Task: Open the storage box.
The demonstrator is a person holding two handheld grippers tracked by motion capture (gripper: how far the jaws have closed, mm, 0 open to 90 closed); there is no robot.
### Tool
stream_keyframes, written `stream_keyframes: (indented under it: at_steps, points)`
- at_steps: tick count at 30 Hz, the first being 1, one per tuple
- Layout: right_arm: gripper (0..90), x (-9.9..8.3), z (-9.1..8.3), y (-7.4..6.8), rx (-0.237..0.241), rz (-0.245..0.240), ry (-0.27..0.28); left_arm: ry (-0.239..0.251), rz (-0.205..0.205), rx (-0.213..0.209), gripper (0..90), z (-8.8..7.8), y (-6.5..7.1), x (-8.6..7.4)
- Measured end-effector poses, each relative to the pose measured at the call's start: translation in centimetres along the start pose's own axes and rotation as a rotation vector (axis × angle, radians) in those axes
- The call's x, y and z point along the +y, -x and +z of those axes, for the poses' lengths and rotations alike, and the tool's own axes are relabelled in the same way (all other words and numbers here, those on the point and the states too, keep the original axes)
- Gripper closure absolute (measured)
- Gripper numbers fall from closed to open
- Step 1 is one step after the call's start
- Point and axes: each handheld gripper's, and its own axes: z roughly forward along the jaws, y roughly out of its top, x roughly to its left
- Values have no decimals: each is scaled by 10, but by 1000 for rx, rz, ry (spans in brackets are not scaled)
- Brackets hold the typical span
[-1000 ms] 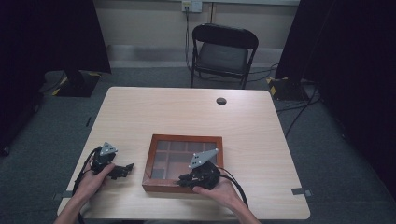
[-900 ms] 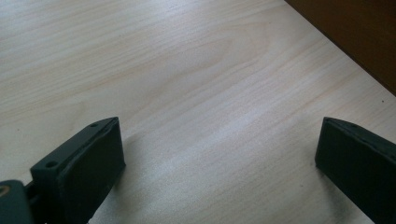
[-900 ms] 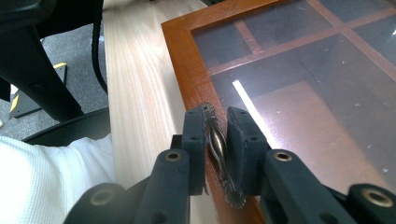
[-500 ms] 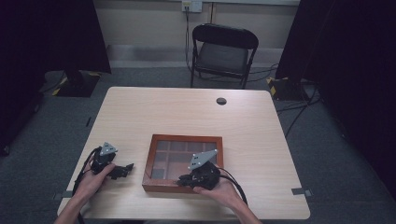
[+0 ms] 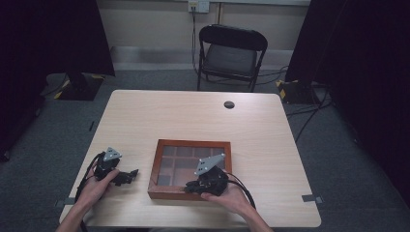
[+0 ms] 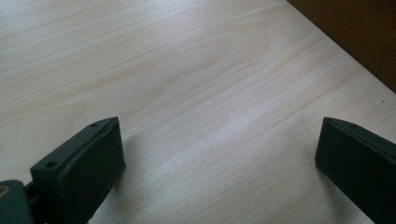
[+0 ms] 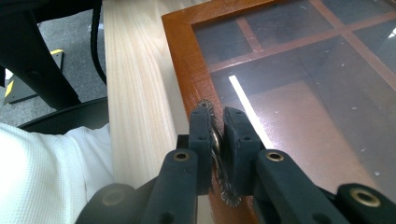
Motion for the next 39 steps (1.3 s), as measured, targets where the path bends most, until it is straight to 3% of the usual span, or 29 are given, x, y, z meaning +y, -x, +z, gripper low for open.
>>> stream_keyframes:
  at_steps: [20,28,39]
  points:
    - [828,10,-10,4,25,-9,14,0,0,1,5,0,0,0]
    - [828,17,-13,4,26,-15,-4,0,0,0,5,0,0,0]
    - [828,23,-20,5,29,0,6,0,1,1,5,0,0,0]
